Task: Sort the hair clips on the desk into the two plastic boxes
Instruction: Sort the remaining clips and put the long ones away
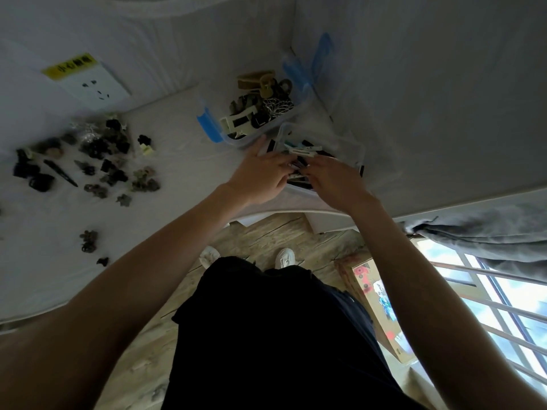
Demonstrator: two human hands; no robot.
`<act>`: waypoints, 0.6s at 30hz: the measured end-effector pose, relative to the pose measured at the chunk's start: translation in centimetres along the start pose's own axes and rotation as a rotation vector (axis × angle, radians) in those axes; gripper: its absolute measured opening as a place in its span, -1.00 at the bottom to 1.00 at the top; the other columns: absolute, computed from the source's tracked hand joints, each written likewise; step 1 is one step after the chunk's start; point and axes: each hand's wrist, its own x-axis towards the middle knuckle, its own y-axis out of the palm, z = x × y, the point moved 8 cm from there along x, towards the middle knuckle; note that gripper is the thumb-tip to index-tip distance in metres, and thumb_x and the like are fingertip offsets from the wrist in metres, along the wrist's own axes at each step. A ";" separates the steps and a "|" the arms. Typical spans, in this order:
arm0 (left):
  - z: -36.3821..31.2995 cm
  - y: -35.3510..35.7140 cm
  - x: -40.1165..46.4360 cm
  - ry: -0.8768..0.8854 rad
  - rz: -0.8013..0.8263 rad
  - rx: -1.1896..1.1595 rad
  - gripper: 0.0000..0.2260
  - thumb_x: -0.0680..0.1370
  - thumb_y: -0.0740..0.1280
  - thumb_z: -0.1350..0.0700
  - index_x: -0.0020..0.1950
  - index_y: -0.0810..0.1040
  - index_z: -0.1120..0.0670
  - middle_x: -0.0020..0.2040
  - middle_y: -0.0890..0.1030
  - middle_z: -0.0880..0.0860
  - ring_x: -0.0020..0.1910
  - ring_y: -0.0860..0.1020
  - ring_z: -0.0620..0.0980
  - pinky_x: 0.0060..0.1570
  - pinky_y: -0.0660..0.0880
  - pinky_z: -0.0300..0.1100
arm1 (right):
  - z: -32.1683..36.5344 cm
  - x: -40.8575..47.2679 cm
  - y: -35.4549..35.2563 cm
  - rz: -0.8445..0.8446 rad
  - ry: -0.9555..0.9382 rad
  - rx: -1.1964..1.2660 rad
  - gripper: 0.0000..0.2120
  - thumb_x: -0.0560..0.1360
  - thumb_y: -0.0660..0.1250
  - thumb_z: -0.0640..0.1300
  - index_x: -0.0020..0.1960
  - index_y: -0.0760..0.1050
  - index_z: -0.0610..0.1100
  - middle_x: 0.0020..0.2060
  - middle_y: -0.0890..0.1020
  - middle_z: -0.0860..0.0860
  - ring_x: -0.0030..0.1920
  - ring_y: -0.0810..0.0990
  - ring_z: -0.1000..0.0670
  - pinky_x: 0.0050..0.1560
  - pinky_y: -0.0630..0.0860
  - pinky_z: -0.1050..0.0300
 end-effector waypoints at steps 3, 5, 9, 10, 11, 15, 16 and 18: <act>-0.4 0.0 0.1 0.009 -0.004 0.012 -0.70 0.61 0.10 0.06 0.26 0.52 0.01 0.35 0.47 -0.02 0.39 0.33 -0.03 0.44 -0.22 0.14 | -0.6 0.0 -0.2 0.015 0.041 0.075 -0.70 0.58 0.11 -0.20 0.21 0.53 -0.14 0.23 0.54 -0.09 0.15 0.53 -0.14 0.03 0.48 0.02; -0.5 -0.1 0.2 0.011 -0.020 0.031 -0.70 0.61 0.09 0.06 0.24 0.52 0.06 0.30 0.51 0.02 0.38 0.35 -0.01 0.45 -0.18 0.14 | -1.0 -0.2 -0.4 -0.009 0.040 0.222 -0.72 0.55 0.15 -0.26 0.18 0.55 -0.20 0.26 0.52 -0.11 0.22 0.49 -0.13 0.14 0.42 0.08; -0.2 -1.1 -0.8 0.063 -0.129 -0.106 -0.71 0.61 0.15 0.10 0.28 0.49 0.12 0.26 0.55 0.08 0.32 0.42 0.05 0.40 0.21 0.01 | -1.2 -1.0 -2.0 -0.201 0.130 0.421 -0.75 0.52 0.21 -0.32 0.12 0.57 -0.21 0.24 0.54 -0.11 0.24 0.49 -0.10 0.27 0.41 0.06; 0.1 -1.7 -1.6 0.085 -0.188 -0.153 -0.73 0.59 0.19 0.12 0.25 0.52 0.12 0.21 0.58 0.08 0.26 0.48 0.06 0.35 0.30 -0.03 | -0.8 -1.1 -2.5 -0.260 0.154 0.440 -0.75 0.52 0.20 -0.32 0.11 0.58 -0.21 0.21 0.56 -0.11 0.21 0.51 -0.10 0.24 0.44 0.04; 0.5 -2.3 -2.6 0.099 -0.252 -0.190 -0.75 0.57 0.22 0.14 0.21 0.55 0.12 0.15 0.62 0.07 0.19 0.52 0.05 0.28 0.37 -0.06 | -0.1 -1.2 -3.0 -0.312 0.163 0.445 -0.76 0.51 0.20 -0.32 0.10 0.58 -0.21 0.16 0.59 -0.12 0.16 0.53 -0.11 0.19 0.47 0.04; 4.9 -4.4 -9.1 -0.024 -0.486 -0.282 -0.77 0.55 0.21 0.14 0.14 0.58 0.08 -0.01 0.66 0.02 -0.06 0.61 -0.01 -0.04 0.50 -0.16 | 6.9 -0.2 -4.3 -0.440 0.035 0.423 -0.78 0.49 0.19 -0.28 0.02 0.58 -0.21 -0.05 0.65 -0.11 -0.02 0.57 -0.08 0.00 0.43 0.18; 6.6 -4.7 -11.1 -0.096 -0.537 -0.310 -0.77 0.55 0.21 0.15 0.14 0.58 0.08 -0.03 0.67 0.01 -0.11 0.61 -0.02 -0.10 0.51 -0.17 | 9.1 0.4 -4.0 -0.438 -0.014 0.411 -0.78 0.48 0.18 -0.27 0.02 0.58 -0.19 -0.05 0.66 -0.09 -0.03 0.57 -0.07 0.00 0.43 0.19; 11.0 -4.4 -16.4 -0.272 -0.627 -0.331 -0.79 0.55 0.22 0.18 0.12 0.58 0.05 -0.06 0.66 -0.01 -0.17 0.59 -0.04 -0.18 0.51 -0.19 | 14.6 2.3 -2.4 -0.388 -0.140 0.396 -0.79 0.47 0.21 -0.27 0.01 0.59 -0.17 -0.03 0.66 -0.06 0.01 0.57 -0.06 0.06 0.44 0.15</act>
